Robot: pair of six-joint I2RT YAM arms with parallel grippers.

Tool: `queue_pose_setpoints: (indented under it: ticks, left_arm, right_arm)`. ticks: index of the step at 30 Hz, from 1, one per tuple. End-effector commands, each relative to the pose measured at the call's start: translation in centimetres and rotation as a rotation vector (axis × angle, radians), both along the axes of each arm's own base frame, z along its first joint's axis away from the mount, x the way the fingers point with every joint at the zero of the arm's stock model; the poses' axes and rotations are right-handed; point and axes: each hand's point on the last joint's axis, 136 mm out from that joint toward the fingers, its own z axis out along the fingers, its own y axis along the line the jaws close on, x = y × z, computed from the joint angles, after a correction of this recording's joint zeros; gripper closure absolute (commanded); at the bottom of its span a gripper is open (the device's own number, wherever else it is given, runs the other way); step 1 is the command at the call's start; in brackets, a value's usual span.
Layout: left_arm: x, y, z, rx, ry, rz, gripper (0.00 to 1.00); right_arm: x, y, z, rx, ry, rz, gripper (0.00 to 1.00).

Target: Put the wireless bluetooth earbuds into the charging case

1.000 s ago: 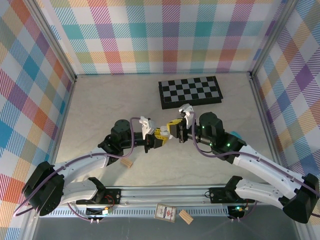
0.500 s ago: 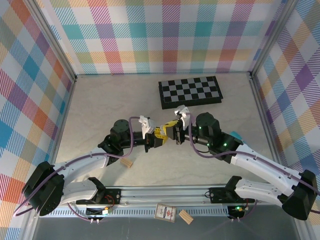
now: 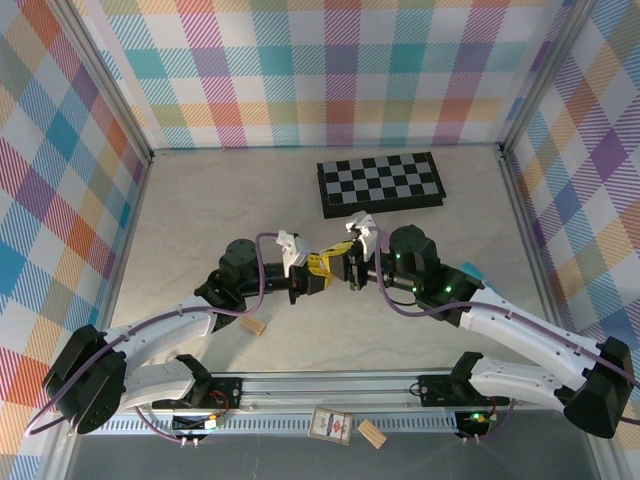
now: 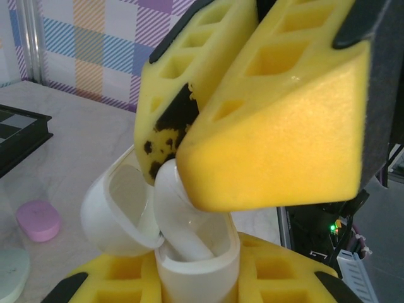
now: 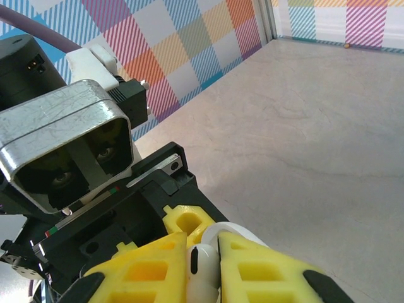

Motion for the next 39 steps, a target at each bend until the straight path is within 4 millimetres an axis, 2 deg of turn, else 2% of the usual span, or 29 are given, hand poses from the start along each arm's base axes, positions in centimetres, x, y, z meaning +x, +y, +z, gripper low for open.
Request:
queue_pose_setpoints:
  ticks: [1,6,15,18,21,29,39]
  left_arm:
    - [0.2,-0.1,3.5,-0.07,-0.07,0.017,0.96]
    - [-0.1,-0.1,3.7,-0.072,-0.075,0.008,0.96]
    - [-0.2,0.1,3.5,-0.072,-0.075,0.01,0.96]
    - [-0.3,0.1,3.6,-0.076,-0.076,0.007,0.96]
    - [-0.4,0.2,3.7,-0.081,-0.08,0.005,0.96]
    - [-0.7,0.3,4.1,-0.089,-0.086,-0.001,0.96]
    - [-0.8,0.5,4.0,-0.087,-0.086,0.003,0.96]
  right_arm:
    - [-1.0,-0.1,0.5,0.014,-0.017,0.033,0.79]
    - [-0.4,-1.4,0.8,0.01,-0.013,-0.043,0.74]
    - [-1.3,-2.2,3.4,0.075,-0.049,-0.034,0.54]
    - [-0.8,-2.7,3.0,0.053,-0.056,-0.072,0.42]
    - [-0.2,-3.0,1.7,0.008,-0.044,-0.108,0.35]
    - [0.9,-2.9,-0.6,-0.052,0.001,-0.152,0.35]
    - [1.3,-3.4,-0.3,-0.064,-0.001,-0.188,0.39]
